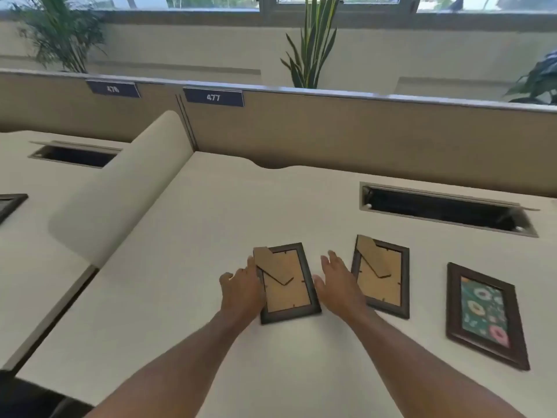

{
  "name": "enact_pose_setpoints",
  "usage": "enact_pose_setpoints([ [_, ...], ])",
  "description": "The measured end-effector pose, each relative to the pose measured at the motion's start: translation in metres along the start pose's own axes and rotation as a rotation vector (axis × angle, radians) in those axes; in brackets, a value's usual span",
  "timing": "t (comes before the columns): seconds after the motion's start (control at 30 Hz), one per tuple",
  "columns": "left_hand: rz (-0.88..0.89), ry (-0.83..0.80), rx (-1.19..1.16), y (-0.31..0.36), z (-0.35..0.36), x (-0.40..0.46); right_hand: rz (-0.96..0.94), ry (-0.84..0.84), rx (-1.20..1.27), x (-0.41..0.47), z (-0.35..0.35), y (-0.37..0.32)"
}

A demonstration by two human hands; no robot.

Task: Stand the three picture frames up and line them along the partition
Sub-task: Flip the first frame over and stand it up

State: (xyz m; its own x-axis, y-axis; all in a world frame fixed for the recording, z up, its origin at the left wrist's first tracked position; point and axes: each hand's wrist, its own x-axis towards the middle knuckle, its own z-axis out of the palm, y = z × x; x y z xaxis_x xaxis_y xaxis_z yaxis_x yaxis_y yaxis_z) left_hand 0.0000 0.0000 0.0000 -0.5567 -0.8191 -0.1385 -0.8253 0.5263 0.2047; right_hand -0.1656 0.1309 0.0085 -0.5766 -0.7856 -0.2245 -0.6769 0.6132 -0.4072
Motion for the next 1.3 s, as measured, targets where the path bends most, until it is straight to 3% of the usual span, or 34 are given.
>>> enact_pose_setpoints([
  [0.1,-0.18,-0.018,-0.168,0.002,0.006,-0.003,0.092,0.001,0.153,-0.004,0.014,-0.004],
  [0.23,-0.295,-0.056,-0.561,0.008,0.013,-0.004,0.142,0.015,0.249,-0.005,0.032,-0.009],
  [0.67,-0.453,-0.188,-0.805,0.026,0.002,0.015,0.501,-0.019,0.873,0.005,0.023,-0.031],
  [0.9,-0.477,-0.293,-1.072,0.018,-0.011,0.031,0.525,-0.052,0.971,0.006,0.005,-0.014],
  [1.0,-0.51,-0.366,-1.173,0.018,-0.022,0.042,0.476,-0.094,1.091,0.005,-0.005,-0.007],
  [1.13,-0.551,-0.39,-1.21,0.019,-0.039,0.054,0.252,-0.207,1.42,-0.002,-0.023,0.004],
  [1.2,-0.534,-0.389,-1.169,0.019,-0.043,0.059,0.146,-0.252,1.369,0.0,-0.024,0.011],
  [1.3,-0.464,-0.34,-1.104,0.018,-0.042,0.063,-0.017,-0.217,1.08,0.003,-0.023,0.01],
])
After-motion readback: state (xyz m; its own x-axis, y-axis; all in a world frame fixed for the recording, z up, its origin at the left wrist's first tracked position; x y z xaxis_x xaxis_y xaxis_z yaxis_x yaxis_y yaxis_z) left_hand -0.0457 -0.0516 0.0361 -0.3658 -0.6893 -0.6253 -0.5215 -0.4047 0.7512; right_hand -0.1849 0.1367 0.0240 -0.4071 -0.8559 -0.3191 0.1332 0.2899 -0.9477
